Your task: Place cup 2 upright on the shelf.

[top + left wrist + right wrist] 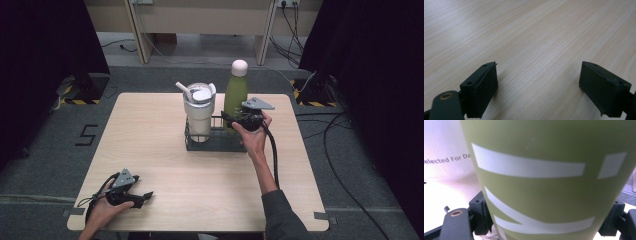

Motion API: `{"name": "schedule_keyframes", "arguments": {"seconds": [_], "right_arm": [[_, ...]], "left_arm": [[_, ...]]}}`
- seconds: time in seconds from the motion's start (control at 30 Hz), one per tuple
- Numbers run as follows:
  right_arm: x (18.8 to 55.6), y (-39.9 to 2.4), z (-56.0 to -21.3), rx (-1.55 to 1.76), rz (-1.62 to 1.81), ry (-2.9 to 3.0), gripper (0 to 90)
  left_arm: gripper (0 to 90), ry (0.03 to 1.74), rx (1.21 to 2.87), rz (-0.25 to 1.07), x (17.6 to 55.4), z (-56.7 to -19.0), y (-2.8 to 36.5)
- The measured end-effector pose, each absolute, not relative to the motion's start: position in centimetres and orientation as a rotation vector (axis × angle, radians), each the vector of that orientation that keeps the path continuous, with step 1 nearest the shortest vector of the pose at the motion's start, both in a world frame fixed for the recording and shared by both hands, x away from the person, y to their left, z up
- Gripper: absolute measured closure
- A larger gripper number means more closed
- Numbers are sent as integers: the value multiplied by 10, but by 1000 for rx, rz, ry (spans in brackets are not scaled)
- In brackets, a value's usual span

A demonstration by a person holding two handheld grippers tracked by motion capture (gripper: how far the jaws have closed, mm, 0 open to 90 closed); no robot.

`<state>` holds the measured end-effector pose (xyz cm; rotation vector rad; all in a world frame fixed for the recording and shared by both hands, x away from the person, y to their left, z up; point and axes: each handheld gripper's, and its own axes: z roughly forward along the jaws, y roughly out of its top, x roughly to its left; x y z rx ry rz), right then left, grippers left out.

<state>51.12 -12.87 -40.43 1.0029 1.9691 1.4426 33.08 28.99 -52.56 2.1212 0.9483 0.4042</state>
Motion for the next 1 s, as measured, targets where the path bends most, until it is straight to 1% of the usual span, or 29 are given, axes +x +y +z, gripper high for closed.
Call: {"name": "schedule_keyframes", "arguments": {"seconds": [1.0], "right_arm": [[518, -115, -432, 970, 1422, 2005, 209]], "left_arm": [[146, 943, 2123, 403, 330, -526, 290]]}}
